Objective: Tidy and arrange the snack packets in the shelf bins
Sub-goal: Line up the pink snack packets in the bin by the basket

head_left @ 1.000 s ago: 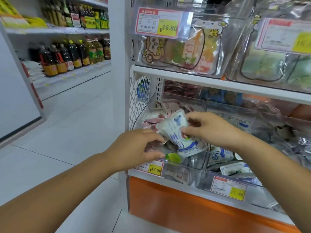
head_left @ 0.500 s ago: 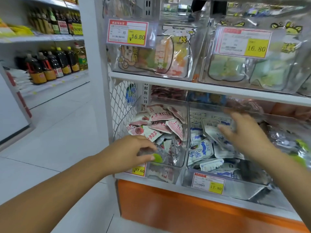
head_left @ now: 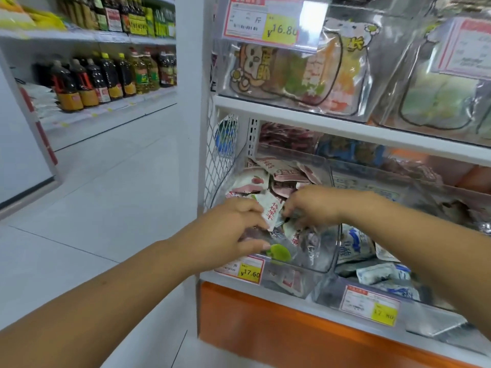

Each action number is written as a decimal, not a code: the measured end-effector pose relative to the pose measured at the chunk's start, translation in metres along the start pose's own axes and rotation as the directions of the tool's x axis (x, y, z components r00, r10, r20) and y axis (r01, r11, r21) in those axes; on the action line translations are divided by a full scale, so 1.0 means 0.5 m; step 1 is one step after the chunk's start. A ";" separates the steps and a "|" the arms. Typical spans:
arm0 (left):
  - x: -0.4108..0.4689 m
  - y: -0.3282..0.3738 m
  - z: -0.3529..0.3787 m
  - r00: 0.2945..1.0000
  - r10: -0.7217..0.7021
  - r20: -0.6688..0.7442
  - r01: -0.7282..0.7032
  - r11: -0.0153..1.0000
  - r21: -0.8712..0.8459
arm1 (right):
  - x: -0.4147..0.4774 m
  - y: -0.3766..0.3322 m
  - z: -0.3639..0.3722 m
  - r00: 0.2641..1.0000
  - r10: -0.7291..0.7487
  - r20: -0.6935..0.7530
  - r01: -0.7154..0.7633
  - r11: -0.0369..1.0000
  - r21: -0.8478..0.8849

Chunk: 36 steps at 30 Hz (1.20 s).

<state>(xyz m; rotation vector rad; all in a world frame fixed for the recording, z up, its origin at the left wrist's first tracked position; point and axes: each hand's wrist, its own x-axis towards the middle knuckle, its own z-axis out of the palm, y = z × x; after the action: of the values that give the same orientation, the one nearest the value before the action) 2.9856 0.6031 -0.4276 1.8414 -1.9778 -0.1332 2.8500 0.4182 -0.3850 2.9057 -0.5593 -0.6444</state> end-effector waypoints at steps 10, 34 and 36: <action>0.085 0.003 0.019 0.963 -0.150 0.223 0.121 0.983 0.138 | 0.062 0.013 0.010 0.996 0.057 -0.063 -0.072 0.959 -0.274; 0.052 0.116 -0.024 0.956 -0.291 0.025 0.199 0.587 -0.785 | -0.203 -0.018 0.010 0.790 0.305 -0.531 0.388 0.422 0.819; 0.056 0.127 -0.021 0.961 -0.273 0.048 0.213 0.615 -0.759 | -0.228 -0.021 0.028 0.803 0.272 -0.530 0.380 0.450 0.808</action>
<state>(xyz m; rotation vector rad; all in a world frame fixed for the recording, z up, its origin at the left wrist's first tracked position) 2.9301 0.5854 -0.3885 1.4686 -1.2698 -0.8408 2.7516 0.4705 -0.3554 3.7489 -0.9010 0.9787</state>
